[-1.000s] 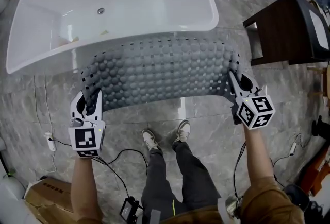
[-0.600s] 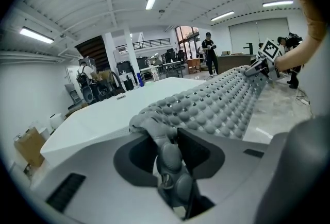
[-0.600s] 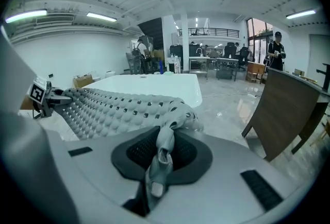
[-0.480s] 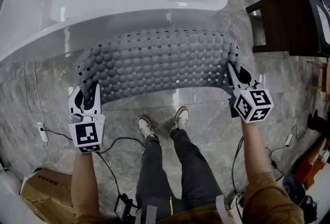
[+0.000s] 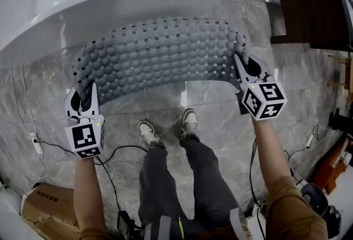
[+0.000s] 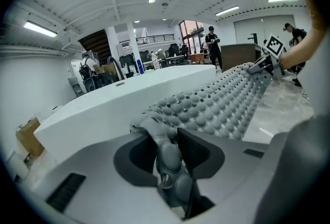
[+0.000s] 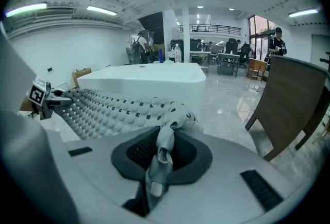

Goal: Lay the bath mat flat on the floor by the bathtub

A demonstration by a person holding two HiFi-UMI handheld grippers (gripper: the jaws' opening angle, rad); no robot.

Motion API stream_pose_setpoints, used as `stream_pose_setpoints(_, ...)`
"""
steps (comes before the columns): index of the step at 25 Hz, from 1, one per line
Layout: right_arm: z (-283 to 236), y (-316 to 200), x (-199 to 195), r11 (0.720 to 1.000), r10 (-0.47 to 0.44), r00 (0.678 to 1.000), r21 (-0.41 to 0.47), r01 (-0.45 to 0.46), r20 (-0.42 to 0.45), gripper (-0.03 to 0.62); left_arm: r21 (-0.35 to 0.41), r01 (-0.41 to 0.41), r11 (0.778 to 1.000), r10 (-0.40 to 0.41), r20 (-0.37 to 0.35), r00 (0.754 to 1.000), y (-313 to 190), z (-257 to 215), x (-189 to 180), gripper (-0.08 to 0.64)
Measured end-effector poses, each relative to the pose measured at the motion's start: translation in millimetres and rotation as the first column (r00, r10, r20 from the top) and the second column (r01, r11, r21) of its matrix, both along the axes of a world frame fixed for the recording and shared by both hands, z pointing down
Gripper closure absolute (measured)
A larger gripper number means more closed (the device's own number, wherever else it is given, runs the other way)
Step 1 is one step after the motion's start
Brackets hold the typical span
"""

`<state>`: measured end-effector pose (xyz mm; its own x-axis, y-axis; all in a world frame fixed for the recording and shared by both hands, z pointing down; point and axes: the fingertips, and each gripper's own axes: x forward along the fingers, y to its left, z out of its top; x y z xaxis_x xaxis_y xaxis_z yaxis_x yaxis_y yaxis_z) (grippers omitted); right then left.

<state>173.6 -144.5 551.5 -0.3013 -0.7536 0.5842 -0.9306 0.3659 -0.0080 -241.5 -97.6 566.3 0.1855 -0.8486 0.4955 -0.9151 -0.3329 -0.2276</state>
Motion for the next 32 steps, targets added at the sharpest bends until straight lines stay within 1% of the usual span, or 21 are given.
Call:
stream_pose_setpoints(3,-2,3,3,0.999,-0.016,1.0,-0.03,0.017,0.021,0.543,-0.053,0.016,0.998,-0.015,0.031,0.999,6,-10,3,0.443)
stream_pose_setpoints(5,-8,2,5,0.999,-0.031,0.999,-0.041,0.032,0.031,0.543,-0.064,0.02,0.998,-0.017,0.046,0.999,8,-20,5,0.443)
stream_pose_setpoints(9,-5,3,9,0.999,-0.043,0.998,-0.03,0.044,0.037,0.543,-0.055,-0.011,0.998,0.015,0.069,0.997,9,-26,8,0.443)
stream_pose_setpoints(11,-4,8,11,0.999,-0.036,0.999,-0.022,0.037,0.031,0.543,-0.038,-0.041,0.998,0.044,0.075,0.996,8,-27,9,0.444)
stream_pose_setpoints(13,-9,11,7,0.999,-0.045,0.999,-0.011,0.045,0.016,0.543,-0.016,-0.049,0.999,0.05,0.078,0.996,7,-29,5,0.444)
stream_pose_setpoints(15,-13,12,0,0.998,-0.06,0.998,-0.004,0.06,-0.001,0.543,0.0,-0.047,0.999,0.047,0.071,0.996,4,-30,0,0.443)
stream_pose_setpoints(20,-13,13,-5,0.999,-0.049,0.999,0.008,0.049,-0.016,0.543,0.005,-0.078,0.997,0.078,0.045,0.996,4,-18,0,0.444)
stream_pose_setpoints(23,-13,11,-4,0.997,-0.077,0.997,0.031,0.077,-0.022,0.543,0.003,-0.071,0.997,0.071,0.026,0.997,3,-19,-1,0.443)
stream_pose_setpoints(25,-12,12,-2,0.993,-0.114,0.993,0.031,0.114,-0.014,0.543,-0.013,-0.07,0.997,0.07,0.038,0.997,8,-24,1,0.445)
stream_pose_setpoints(28,-9,10,0,0.986,-0.162,0.987,0.032,0.161,0.02,0.543,-0.035,-0.067,0.997,0.07,0.079,0.994,11,-36,4,0.445)
stream_pose_setpoints(30,-7,7,3,0.985,-0.168,0.985,0.045,0.167,0.033,0.543,-0.036,-0.069,0.997,0.072,0.094,0.993,7,-37,6,0.445)
stream_pose_setpoints(32,-2,5,4,0.984,-0.167,0.985,0.061,0.165,0.034,0.543,-0.021,-0.083,0.996,0.085,0.1,0.991,4,-34,8,0.445)
